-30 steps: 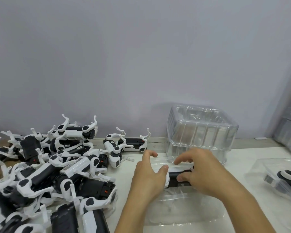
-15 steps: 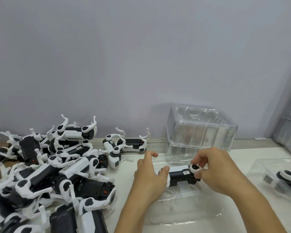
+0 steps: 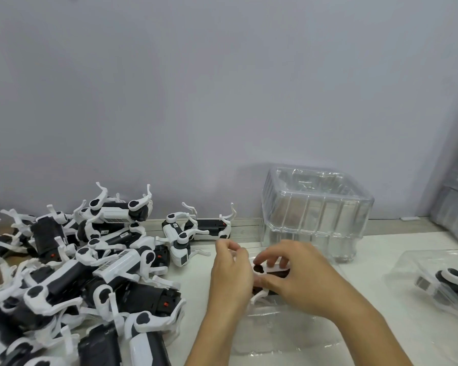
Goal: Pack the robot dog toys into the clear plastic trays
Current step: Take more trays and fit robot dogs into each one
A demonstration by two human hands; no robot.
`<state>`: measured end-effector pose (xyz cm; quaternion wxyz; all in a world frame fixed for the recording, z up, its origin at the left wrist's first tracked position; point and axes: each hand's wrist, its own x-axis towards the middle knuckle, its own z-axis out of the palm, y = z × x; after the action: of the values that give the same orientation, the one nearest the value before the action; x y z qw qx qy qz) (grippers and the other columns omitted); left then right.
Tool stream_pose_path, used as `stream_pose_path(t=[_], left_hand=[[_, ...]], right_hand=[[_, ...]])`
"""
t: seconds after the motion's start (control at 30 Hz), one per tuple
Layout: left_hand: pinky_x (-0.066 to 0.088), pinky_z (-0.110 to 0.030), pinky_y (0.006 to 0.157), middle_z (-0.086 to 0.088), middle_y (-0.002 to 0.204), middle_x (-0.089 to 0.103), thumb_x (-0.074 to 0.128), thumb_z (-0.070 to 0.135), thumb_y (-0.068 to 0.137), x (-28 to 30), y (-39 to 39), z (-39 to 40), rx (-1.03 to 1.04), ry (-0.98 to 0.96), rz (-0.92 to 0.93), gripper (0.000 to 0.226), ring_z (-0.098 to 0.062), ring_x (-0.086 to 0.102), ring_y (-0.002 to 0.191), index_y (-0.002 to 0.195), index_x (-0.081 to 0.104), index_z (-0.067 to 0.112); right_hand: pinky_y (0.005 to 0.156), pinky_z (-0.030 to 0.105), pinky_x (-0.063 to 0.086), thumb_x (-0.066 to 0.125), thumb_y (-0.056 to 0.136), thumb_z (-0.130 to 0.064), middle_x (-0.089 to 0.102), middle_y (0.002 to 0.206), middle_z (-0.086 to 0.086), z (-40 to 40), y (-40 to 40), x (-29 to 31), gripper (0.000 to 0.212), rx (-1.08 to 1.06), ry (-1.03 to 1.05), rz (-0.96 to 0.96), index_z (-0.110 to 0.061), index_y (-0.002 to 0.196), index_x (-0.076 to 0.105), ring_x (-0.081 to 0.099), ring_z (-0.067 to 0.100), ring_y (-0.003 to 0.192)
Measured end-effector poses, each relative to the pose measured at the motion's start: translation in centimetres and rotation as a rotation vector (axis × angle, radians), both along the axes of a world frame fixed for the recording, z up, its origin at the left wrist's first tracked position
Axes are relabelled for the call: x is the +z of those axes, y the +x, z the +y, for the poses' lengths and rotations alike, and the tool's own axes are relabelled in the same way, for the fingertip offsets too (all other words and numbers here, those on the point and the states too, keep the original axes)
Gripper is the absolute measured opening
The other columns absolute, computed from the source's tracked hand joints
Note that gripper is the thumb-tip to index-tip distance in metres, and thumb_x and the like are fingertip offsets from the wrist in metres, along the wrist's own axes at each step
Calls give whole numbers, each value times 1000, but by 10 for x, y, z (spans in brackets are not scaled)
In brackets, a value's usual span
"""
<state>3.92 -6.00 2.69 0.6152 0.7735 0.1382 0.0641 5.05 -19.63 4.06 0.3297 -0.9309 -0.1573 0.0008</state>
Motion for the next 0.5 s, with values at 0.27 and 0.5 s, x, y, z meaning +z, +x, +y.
stream_pose_path(t=[0.27, 0.5], left_hand=[[37, -20, 65, 8, 106, 53, 40, 17, 98, 2, 0, -1, 11, 34, 24, 14, -7, 53, 86, 109, 42, 25], [40, -36, 86, -5, 120, 55, 41, 18, 95, -2, -2, 4, 62, 297, 82, 18, -27, 52, 110, 110, 39, 26]], right_hand=[[80, 22, 45, 80, 70, -59, 59, 95, -26, 4, 1, -2, 21, -74, -50, -9, -53, 78, 62, 54, -2, 92], [68, 9, 42, 79, 79, -43, 67, 90, -21, -6, 6, -1, 11, -77, 167, -40, -44, 88, 72, 59, -3, 86]])
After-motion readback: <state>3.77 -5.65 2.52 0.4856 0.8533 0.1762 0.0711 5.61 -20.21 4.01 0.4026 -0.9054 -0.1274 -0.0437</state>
